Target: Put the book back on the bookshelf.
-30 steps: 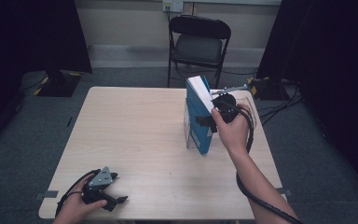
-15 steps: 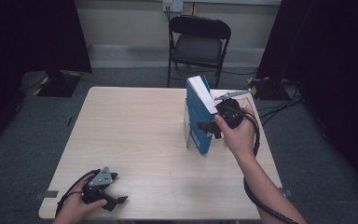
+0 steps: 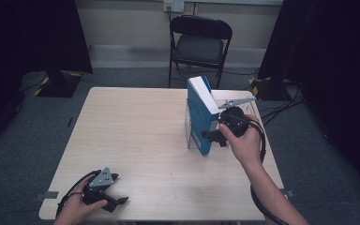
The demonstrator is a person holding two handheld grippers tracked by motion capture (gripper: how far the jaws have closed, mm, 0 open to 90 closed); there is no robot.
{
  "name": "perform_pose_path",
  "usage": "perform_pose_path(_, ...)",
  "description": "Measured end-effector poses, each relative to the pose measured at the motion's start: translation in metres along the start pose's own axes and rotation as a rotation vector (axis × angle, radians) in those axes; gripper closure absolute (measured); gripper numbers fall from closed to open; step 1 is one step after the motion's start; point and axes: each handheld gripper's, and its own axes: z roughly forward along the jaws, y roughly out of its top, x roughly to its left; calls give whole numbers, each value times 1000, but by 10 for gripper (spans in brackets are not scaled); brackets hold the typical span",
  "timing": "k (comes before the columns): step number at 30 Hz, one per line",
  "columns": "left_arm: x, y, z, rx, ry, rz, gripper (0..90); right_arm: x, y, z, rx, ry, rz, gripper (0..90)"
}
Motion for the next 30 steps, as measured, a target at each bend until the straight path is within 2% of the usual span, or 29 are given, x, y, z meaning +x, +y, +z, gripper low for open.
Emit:
perform_pose_path(8,0,0,0,0,-2,-4,53,-1,-16,4,14,31,-2,159)
perform_pose_path(25,0,0,0,1,-3,-4,53,4,-39,11,38,49,-39,158)
perform_pose_path(30,0,0,0,1,-3,-4,53,3,-47,13,47,60,-31,160)
